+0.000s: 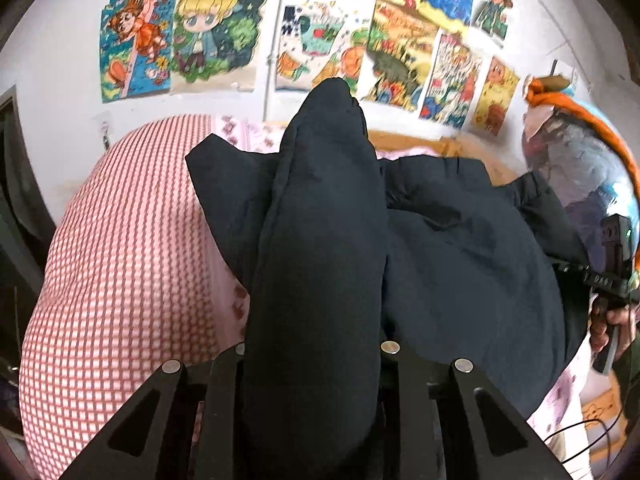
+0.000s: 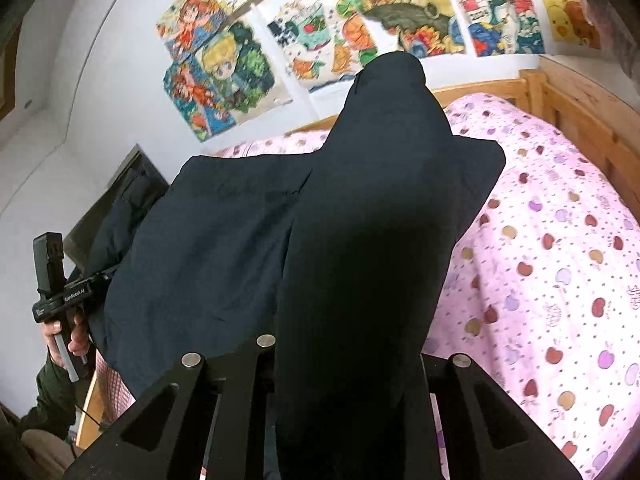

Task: Fold large clothes

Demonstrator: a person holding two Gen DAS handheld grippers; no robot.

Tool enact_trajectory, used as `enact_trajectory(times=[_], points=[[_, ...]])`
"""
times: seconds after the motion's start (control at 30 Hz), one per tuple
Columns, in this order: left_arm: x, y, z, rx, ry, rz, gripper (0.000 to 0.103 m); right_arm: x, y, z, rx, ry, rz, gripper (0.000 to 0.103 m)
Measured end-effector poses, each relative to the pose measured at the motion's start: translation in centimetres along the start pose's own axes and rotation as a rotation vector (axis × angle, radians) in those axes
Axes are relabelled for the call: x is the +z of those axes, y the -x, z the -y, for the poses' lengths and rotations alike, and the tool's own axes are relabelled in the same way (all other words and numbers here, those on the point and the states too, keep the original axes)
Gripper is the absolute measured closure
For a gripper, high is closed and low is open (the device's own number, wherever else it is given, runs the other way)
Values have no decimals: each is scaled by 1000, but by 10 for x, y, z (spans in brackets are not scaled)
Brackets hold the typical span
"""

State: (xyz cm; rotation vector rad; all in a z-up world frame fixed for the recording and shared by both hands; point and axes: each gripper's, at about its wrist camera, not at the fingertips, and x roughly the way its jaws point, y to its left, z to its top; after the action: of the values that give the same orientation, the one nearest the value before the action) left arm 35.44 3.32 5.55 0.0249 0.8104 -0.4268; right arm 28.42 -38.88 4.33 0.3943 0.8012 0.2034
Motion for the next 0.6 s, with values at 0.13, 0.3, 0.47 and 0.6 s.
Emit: enact_trajectory(times=[0.13,0.3,0.47,0.6], points=[[-26,-37,-15,7,44,-92,79,-28,-22,13,-40,-28,-65,87],[-41,-50,-32,-8,62,-58,76,-41,-35,23,-108,-55,-57,85],[-49,-46,-37,44,73,-31,55,-45,-37,11,-193,-13,-49,71],[-55,-42,-33,104,77,-20,34,-49,-35,16,-210,-49,-33,45]])
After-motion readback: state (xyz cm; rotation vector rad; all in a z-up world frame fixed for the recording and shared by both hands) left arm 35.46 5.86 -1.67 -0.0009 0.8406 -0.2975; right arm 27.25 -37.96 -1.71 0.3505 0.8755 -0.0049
